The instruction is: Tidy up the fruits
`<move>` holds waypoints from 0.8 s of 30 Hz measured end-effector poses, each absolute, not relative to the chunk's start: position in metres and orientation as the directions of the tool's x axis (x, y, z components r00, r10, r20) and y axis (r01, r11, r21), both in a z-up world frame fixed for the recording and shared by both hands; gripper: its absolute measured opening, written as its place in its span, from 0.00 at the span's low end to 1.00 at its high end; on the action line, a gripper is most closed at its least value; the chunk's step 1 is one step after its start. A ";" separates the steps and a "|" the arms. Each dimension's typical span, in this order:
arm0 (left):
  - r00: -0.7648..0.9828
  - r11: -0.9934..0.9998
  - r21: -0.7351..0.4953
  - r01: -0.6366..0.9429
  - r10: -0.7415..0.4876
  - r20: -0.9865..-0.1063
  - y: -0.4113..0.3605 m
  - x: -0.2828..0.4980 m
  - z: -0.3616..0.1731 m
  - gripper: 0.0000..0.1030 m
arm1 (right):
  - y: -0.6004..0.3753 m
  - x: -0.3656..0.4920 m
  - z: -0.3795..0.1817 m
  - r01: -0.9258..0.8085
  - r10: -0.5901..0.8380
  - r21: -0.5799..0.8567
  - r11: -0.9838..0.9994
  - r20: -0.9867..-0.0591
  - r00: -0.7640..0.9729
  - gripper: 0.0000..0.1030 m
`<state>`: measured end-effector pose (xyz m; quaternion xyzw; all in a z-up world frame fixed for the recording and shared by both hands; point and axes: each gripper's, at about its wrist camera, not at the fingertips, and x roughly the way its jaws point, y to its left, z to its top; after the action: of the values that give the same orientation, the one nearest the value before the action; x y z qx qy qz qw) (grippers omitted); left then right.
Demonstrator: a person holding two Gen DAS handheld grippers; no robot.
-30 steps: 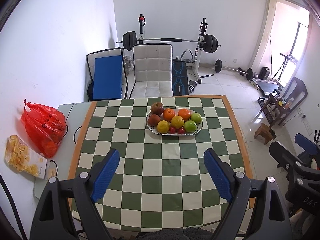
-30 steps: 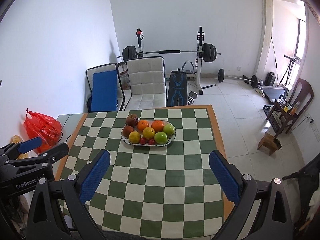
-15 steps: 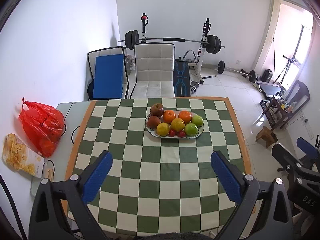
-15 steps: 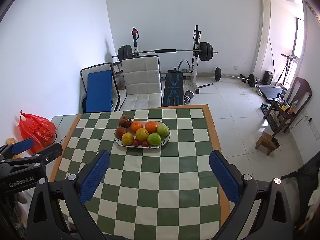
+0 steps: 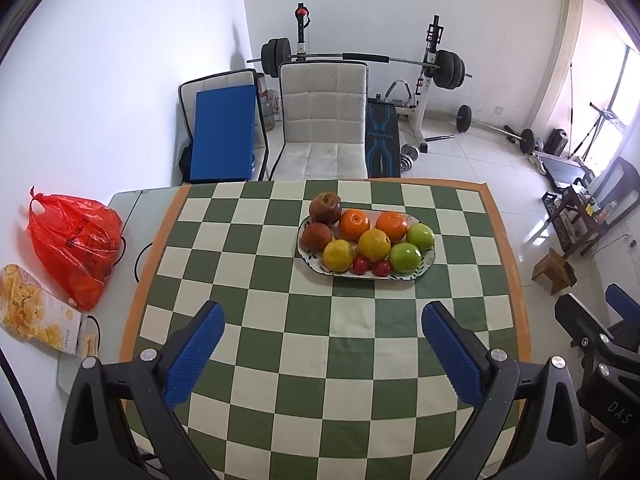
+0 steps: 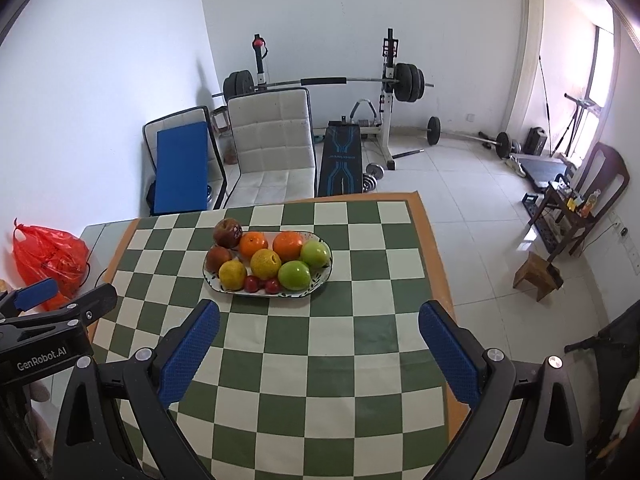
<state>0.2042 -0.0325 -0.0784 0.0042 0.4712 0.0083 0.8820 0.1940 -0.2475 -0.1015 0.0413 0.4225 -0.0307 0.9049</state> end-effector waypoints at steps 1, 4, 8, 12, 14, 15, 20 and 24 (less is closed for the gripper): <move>0.554 1.000 0.021 -0.013 0.025 -0.832 -0.033 0.208 -0.082 0.98 | -0.249 0.201 -0.110 0.092 -0.023 0.045 0.995 -0.777 0.629 0.99; 0.552 0.999 0.034 -0.018 0.038 -0.833 -0.032 0.216 -0.090 0.98 | -0.250 0.210 -0.123 0.096 -0.029 0.039 0.995 -0.785 0.618 0.99; 0.549 0.999 0.046 -0.022 0.050 -0.834 -0.031 0.223 -0.096 0.98 | -0.252 0.221 -0.135 0.104 -0.034 0.037 0.994 -0.795 0.606 0.99; 0.541 0.999 0.047 -0.020 0.050 -0.840 -0.030 0.228 -0.101 0.98 | -0.252 0.224 -0.136 0.104 -0.038 0.032 0.994 -0.795 0.605 0.99; 0.538 0.999 0.050 -0.016 0.051 -0.842 -0.031 0.229 -0.103 0.98 | -0.253 0.229 -0.138 0.102 -0.039 0.029 0.994 -0.796 0.604 0.99; 0.537 0.999 0.050 -0.015 0.050 -0.842 -0.031 0.230 -0.104 0.98 | -0.252 0.228 -0.137 0.102 -0.039 0.028 0.994 -0.795 0.606 0.99; 0.542 0.999 0.051 -0.011 0.048 -0.839 -0.032 0.232 -0.105 0.98 | -0.249 0.236 -0.141 0.094 -0.044 0.017 0.995 -0.793 0.608 0.99; 0.548 0.999 0.051 -0.005 0.045 -0.835 -0.033 0.234 -0.104 0.98 | -0.248 0.238 -0.140 0.093 -0.047 0.013 0.996 -0.790 0.611 0.99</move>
<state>0.2341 -0.0330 -0.1044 0.0210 0.4752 0.0144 0.8795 0.2376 -0.2479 -0.1404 0.0263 0.4393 -0.0390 0.8971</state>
